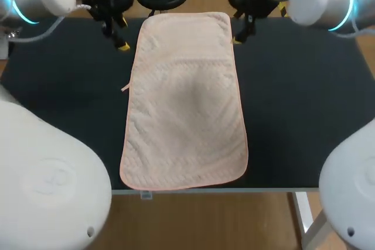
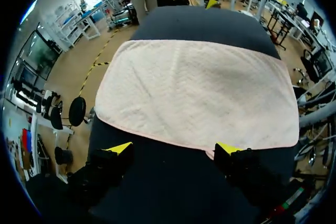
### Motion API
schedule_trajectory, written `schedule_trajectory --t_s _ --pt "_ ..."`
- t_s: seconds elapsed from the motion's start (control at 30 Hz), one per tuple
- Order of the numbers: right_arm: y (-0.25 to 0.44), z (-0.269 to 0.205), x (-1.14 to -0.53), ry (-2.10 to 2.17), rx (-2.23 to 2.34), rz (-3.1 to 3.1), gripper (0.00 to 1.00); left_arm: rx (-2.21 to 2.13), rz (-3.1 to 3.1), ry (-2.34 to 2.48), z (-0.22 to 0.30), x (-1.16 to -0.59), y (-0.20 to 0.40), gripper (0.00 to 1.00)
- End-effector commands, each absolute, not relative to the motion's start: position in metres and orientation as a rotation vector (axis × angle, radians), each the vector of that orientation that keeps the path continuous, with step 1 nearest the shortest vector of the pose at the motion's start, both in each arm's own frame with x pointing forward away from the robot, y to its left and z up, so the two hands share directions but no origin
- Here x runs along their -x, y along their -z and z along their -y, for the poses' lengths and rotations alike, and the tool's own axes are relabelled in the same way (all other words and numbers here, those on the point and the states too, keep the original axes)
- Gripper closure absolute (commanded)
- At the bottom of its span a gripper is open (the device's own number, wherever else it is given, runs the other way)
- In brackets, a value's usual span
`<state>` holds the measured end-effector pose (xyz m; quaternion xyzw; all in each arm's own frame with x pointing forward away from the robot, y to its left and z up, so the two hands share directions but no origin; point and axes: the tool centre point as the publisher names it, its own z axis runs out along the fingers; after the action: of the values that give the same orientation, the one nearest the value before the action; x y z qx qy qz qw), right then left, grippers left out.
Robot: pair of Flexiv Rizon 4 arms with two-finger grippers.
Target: Fold the towel
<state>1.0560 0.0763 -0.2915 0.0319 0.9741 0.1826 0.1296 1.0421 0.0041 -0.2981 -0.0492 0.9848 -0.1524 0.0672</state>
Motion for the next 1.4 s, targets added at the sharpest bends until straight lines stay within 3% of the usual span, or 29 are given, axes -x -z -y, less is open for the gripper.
schedule_trajectory --t_s 0.03,0.63,1.4 --pt "0.308 -0.083 -1.061 0.090 -0.119 -2.958 0.00 -0.126 -3.136 -0.113 0.002 -1.050 0.312 0.00" --pt "0.358 -0.091 -1.046 0.163 -0.006 -2.949 0.00 -0.084 -3.141 0.116 0.013 -1.048 0.353 0.00" --pt "0.397 -0.072 -1.039 -0.092 0.043 -2.946 0.00 -0.015 -3.137 0.246 0.029 -1.039 0.389 0.00"
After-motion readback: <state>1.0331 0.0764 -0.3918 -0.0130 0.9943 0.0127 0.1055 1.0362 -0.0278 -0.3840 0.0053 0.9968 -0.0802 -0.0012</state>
